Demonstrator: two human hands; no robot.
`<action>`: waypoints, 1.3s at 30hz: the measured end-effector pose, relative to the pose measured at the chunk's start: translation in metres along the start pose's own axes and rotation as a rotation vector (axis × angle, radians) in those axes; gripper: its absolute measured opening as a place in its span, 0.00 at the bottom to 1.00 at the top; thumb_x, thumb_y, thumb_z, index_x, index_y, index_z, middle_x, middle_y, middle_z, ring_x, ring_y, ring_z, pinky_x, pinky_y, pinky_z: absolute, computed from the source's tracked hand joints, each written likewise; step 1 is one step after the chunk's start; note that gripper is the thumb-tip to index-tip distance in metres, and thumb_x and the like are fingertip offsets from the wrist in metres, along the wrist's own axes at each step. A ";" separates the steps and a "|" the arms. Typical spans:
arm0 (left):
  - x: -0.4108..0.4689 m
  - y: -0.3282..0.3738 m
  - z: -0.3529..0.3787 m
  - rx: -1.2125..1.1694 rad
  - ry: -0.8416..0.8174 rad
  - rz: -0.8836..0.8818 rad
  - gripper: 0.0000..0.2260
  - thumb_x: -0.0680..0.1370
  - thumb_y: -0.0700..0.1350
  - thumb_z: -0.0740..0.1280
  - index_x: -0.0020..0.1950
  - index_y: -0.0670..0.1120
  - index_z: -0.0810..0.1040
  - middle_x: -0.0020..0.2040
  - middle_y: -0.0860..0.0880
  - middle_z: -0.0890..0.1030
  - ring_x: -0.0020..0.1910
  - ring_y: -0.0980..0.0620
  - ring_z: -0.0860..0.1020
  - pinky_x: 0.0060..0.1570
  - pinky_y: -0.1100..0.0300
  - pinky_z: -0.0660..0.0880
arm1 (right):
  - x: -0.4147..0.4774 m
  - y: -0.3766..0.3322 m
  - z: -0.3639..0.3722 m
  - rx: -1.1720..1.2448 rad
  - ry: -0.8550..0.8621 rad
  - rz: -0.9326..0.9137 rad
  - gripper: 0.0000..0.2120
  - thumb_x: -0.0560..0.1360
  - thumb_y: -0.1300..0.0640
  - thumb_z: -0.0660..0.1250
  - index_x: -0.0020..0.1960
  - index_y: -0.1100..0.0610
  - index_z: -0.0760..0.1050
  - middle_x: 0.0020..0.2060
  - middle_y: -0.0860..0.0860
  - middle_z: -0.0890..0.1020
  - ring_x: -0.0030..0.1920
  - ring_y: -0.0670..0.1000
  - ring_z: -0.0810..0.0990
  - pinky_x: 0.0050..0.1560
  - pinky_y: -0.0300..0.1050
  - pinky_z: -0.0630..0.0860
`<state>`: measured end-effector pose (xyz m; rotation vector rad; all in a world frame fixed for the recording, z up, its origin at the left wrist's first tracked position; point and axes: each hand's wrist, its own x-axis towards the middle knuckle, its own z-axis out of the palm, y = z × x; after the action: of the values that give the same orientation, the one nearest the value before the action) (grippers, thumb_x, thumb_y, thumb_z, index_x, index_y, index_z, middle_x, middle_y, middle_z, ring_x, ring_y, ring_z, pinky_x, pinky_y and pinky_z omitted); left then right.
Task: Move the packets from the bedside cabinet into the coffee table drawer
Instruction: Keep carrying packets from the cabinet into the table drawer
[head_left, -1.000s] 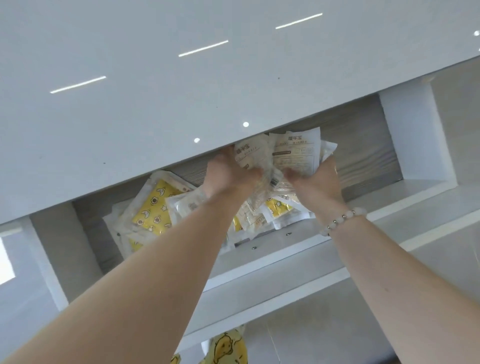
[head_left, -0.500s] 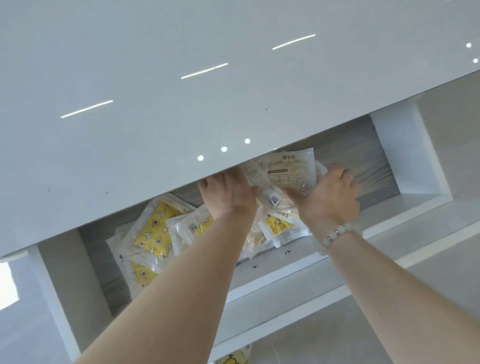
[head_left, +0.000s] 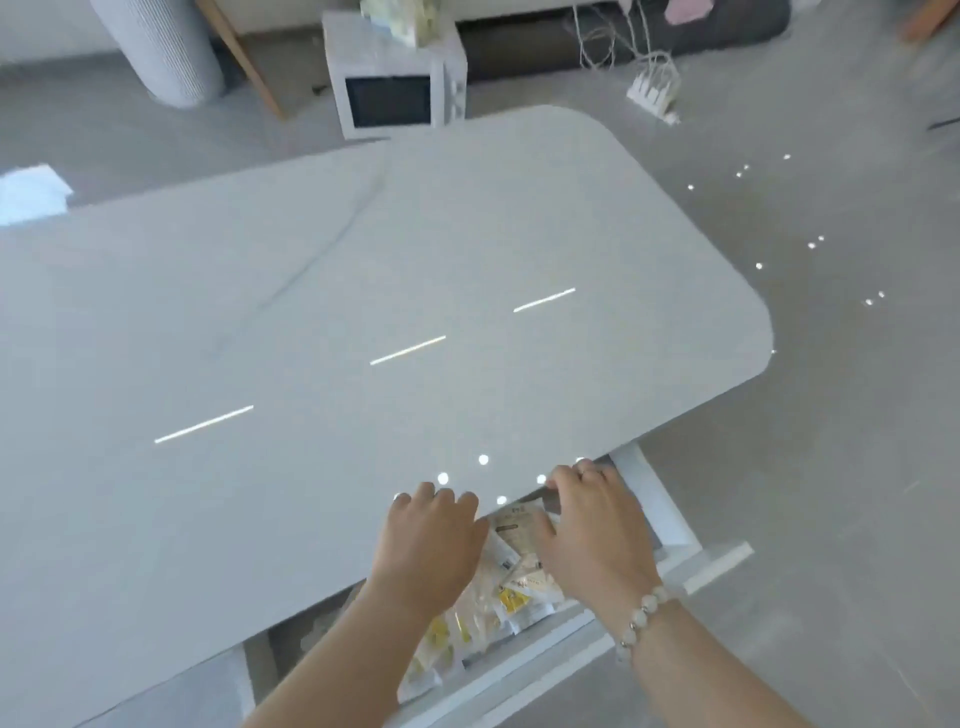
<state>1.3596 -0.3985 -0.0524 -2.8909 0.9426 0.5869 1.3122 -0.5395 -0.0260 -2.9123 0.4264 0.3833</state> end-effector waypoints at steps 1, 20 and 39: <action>-0.006 -0.007 -0.034 0.012 0.049 -0.016 0.17 0.83 0.53 0.47 0.59 0.49 0.73 0.54 0.51 0.77 0.57 0.49 0.72 0.54 0.59 0.66 | -0.003 -0.008 -0.030 0.020 0.052 -0.030 0.14 0.79 0.50 0.57 0.61 0.52 0.72 0.56 0.47 0.74 0.60 0.49 0.70 0.55 0.40 0.68; -0.208 -0.076 -0.261 0.029 0.834 -0.462 0.08 0.69 0.45 0.72 0.31 0.47 0.78 0.25 0.53 0.75 0.26 0.49 0.75 0.30 0.56 0.72 | -0.099 -0.194 -0.263 0.125 0.483 -0.446 0.10 0.63 0.58 0.57 0.31 0.57 0.76 0.30 0.51 0.77 0.33 0.54 0.76 0.32 0.45 0.71; -0.480 -0.242 -0.214 0.052 0.867 -1.100 0.09 0.70 0.45 0.69 0.30 0.46 0.76 0.25 0.50 0.75 0.26 0.46 0.76 0.28 0.59 0.71 | -0.238 -0.474 -0.245 0.096 0.436 -1.071 0.14 0.61 0.56 0.51 0.25 0.56 0.74 0.25 0.50 0.77 0.30 0.53 0.77 0.30 0.39 0.71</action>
<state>1.2152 0.0330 0.3043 -2.9344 -0.7042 -0.7666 1.2904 -0.0818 0.3361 -2.6180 -1.0079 -0.4134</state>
